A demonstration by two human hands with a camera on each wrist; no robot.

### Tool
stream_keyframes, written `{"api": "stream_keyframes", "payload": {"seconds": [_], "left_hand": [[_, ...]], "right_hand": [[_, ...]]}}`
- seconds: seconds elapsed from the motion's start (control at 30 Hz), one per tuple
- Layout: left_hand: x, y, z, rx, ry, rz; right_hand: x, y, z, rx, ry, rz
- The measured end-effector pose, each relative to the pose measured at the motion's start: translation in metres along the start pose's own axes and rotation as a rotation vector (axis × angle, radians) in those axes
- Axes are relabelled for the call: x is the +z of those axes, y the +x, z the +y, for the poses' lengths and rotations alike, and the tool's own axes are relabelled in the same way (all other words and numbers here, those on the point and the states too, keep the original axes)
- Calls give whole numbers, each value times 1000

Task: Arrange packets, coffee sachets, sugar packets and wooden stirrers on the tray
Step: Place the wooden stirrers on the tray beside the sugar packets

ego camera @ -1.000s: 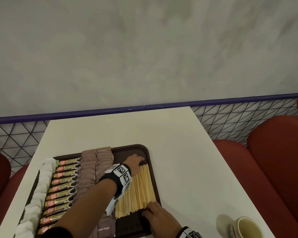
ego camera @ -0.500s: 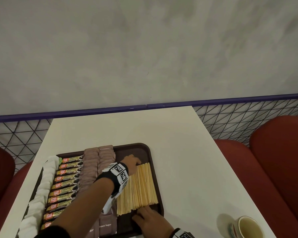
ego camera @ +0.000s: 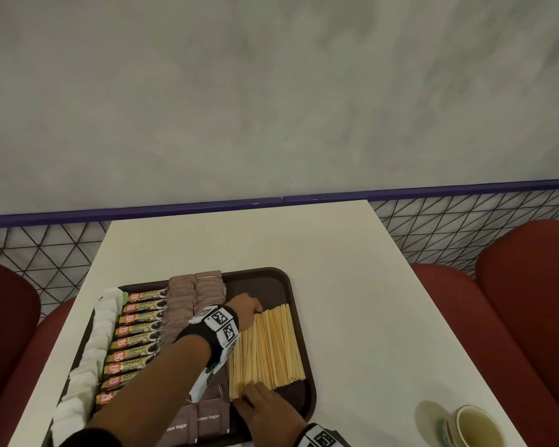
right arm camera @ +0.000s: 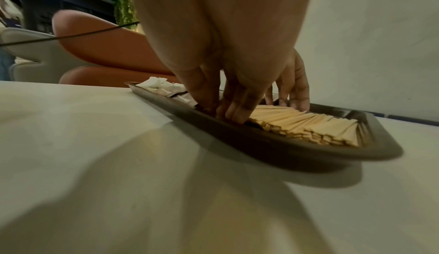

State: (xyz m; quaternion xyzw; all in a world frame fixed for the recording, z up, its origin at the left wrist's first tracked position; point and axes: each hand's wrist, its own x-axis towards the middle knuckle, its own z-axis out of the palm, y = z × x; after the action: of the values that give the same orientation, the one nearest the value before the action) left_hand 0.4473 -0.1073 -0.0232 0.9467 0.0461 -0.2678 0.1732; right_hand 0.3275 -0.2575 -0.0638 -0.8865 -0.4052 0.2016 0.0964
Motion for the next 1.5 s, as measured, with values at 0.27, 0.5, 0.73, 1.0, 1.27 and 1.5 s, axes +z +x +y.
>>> {"api": "stream_keyframes", "payload": {"seconds": [0.27, 0.5, 0.73, 1.0, 1.27, 1.5], "left_hand": [[2, -3, -5, -46, 44, 21], [-6, -9, -1, -15, 6, 97], [-24, -37, -21, 27, -54, 423], [-43, -95, -84, -76, 33, 440], [0, -162, -169, -134, 40, 561], [41, -216, -221, -385, -116, 413]], "right_hand": [[-7, -3, -3, -46, -159, -18], [-31, -4, -3, -222, -138, -120], [-38, 1, 2, -212, 34, -79], [-54, 4, 11, -211, 6, -14], [-80, 15, 18, 14, -126, 39], [-90, -1, 32, 517, -166, 57]]}}
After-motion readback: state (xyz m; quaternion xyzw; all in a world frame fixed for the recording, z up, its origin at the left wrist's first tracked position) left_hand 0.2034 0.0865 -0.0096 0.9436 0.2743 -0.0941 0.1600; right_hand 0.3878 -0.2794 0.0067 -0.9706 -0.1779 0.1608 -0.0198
